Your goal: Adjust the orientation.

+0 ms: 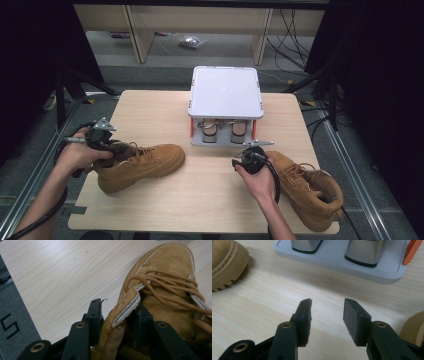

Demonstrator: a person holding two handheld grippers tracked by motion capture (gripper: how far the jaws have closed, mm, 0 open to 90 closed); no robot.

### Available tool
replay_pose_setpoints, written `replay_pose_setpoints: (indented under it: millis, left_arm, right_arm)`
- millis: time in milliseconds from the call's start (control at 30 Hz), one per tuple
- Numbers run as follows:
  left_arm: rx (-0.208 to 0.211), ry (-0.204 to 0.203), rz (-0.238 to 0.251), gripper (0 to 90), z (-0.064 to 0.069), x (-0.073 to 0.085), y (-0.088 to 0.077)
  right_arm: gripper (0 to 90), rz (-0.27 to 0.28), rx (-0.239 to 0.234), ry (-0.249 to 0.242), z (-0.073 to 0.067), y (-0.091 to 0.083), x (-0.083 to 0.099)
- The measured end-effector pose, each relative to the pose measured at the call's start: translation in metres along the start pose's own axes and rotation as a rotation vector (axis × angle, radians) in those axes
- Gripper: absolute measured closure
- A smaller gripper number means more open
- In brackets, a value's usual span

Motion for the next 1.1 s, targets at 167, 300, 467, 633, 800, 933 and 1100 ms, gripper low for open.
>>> replay_pose_setpoints:
  millis: [167, 300, 467, 633, 800, 933, 1100]
  left_arm:
    - [0.002, 0.005, -0.007, 65.2, 0.000, 0.000, 0.000]
    - [0.011, -0.017, 0.006, 61.6, 0.000, -0.001, -0.002]
    - [-0.002, -0.036, 0.000, 53.7, -0.003, 0.001, -0.003]
    - [-0.019, -0.056, -0.027, 47.5, -0.007, 0.005, -0.005]
    - [0.027, -0.078, -0.059, 47.9, -0.004, 0.013, -0.005]
    - [0.026, -0.090, -0.057, 54.8, -0.005, 0.016, -0.001]
    - [0.013, -0.070, -0.044, 64.9, -0.006, 0.014, 0.000]
  right_arm:
    - [57.8, -0.011, -0.002, 0.000, 0.001, 0.001, 0.003]
    - [57.4, -0.009, -0.002, 0.007, 0.001, 0.000, 0.004]
    - [56.8, -0.008, -0.001, 0.003, 0.003, 0.001, 0.005]
    - [56.6, -0.013, -0.001, -0.004, 0.002, 0.003, 0.007]
    - [56.5, -0.019, -0.017, 0.003, 0.000, 0.003, 0.007]
    - [56.4, -0.017, -0.018, 0.005, 0.000, 0.005, 0.008]
    - [56.2, -0.019, 0.010, -0.025, 0.005, 0.007, 0.009]
Point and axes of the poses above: each handheld gripper's, and its own axes: y roughly forward along the jaws, x roughly out of its underside, z roughly to its right, the point moved 10 cm from there along y, roughly forward along the jaws, and after that the axes turned 4 degrees about y, right-handed, at the moved point
